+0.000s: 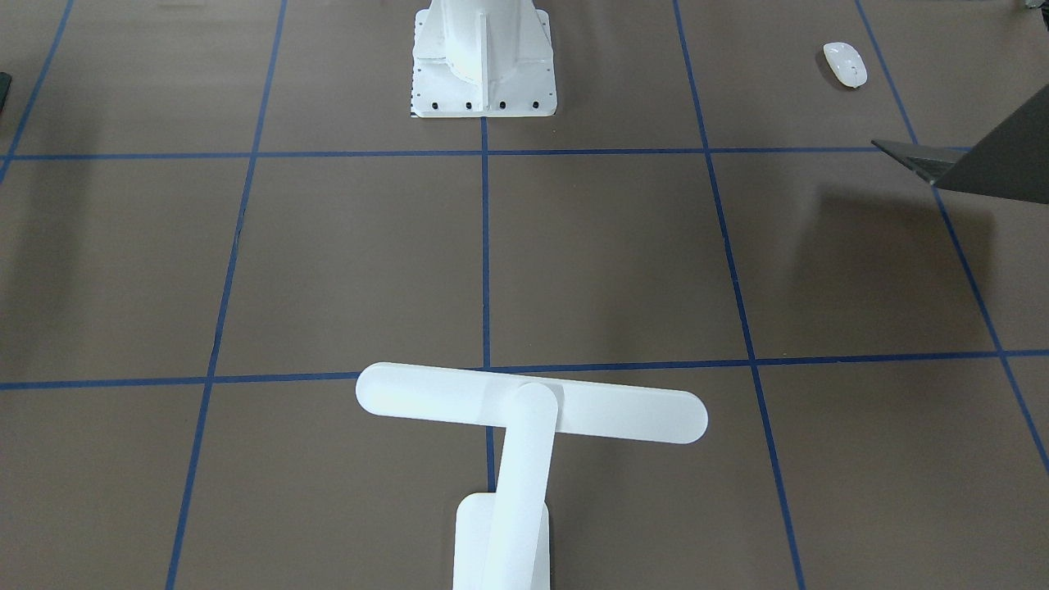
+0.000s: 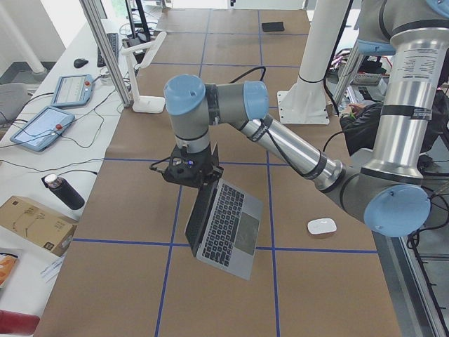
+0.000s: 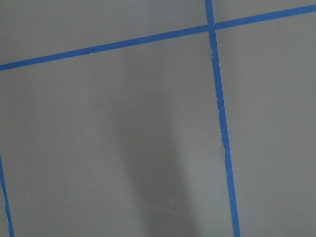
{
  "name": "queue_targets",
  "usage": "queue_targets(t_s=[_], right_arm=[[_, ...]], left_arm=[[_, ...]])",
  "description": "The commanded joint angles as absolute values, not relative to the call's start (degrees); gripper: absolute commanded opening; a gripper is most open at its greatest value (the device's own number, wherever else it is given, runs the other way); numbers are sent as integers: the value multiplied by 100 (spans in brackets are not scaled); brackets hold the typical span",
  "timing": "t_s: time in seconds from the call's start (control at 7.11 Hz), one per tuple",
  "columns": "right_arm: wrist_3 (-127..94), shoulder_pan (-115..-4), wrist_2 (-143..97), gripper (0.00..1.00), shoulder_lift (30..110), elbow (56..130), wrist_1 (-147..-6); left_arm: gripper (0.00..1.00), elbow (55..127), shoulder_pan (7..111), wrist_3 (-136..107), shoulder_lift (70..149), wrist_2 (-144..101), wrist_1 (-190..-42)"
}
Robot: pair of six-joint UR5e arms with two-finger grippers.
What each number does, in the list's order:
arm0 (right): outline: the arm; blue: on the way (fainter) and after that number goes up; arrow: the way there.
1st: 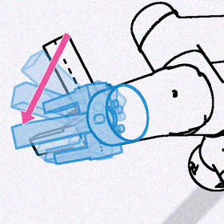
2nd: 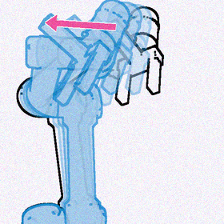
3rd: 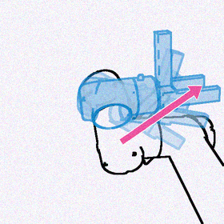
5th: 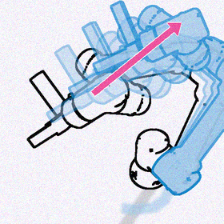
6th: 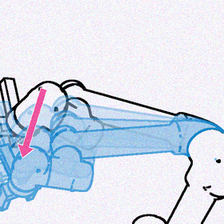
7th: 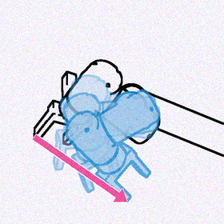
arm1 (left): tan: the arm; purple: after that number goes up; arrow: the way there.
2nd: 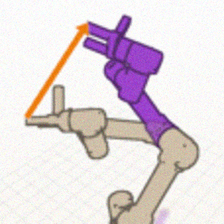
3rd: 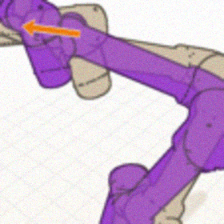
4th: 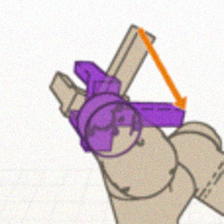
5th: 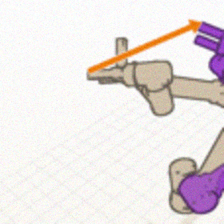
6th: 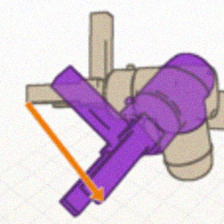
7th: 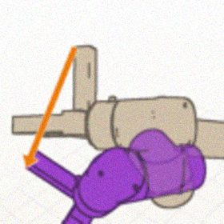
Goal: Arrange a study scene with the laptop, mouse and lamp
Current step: 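Carry the silver laptop with the left gripper onto the table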
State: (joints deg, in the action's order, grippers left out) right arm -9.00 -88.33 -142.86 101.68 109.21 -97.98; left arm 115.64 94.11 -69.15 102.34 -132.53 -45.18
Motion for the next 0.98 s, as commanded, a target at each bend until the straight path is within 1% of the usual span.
queue_targets(t_s=[0.0,0.14,0.42,0.7,0.84], right_arm=[[-896,-8833,-14291,99,10151,10794,-9765],[-896,-8833,-14282,99,10125,10723,-9756],[-896,-8833,-14282,99,10099,10573,-9756],[-896,-8833,-14291,99,10107,10565,-9765],[-896,-8833,-14291,99,10107,10564,-9765]], left_arm=[[0,11576,8302,-7922,11553,-13263,-3571],[0,11575,7958,-8580,11775,-13297,-3603],[0,11392,7245,-9907,12460,-13315,-3621],[0,10954,6778,-11077,13214,-13333,-3691],[0,10890,6507,-11579,13410,-13446,-3726]])
